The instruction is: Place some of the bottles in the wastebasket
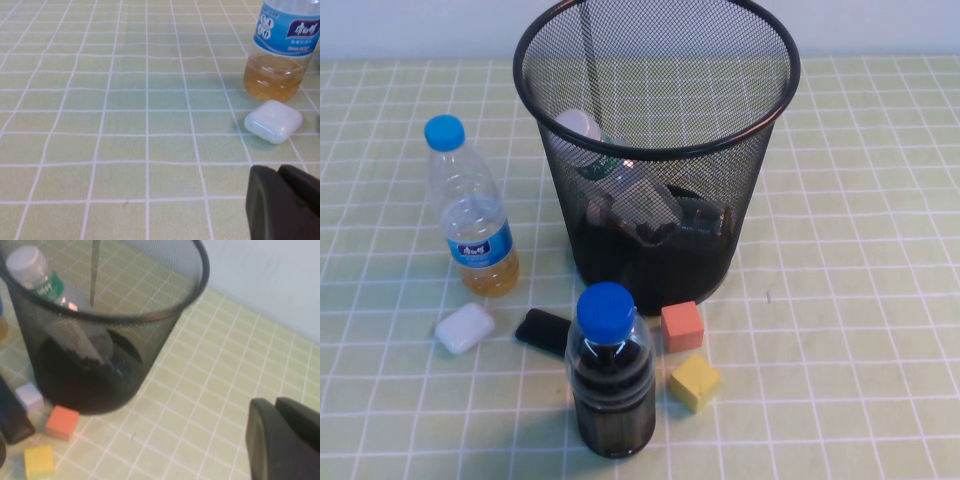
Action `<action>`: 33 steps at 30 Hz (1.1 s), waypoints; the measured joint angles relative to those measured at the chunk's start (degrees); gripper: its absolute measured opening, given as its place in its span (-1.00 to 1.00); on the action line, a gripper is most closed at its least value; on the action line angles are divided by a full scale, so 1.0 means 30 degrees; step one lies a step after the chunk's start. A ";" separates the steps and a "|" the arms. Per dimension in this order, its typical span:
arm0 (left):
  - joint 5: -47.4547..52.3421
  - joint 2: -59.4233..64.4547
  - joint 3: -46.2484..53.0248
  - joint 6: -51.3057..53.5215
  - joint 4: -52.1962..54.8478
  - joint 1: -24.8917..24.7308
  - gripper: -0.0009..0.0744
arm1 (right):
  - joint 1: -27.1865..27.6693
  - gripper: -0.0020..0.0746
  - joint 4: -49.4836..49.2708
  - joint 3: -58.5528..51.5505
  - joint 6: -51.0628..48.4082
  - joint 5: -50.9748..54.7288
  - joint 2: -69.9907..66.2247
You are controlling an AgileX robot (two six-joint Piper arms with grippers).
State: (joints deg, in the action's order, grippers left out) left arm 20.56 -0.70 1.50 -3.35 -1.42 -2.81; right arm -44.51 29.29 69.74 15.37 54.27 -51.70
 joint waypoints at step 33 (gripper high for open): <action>0.0000 0.0000 0.0000 0.0000 0.0000 0.0000 -0.98 | 1.1675 -0.97 -1.1688 -1.4138 -0.5906 -1.2105 0.8960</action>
State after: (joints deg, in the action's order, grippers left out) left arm 20.56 -0.70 1.50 -3.35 -1.42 -2.81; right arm -9.49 -5.78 27.33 -2.35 17.95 -24.82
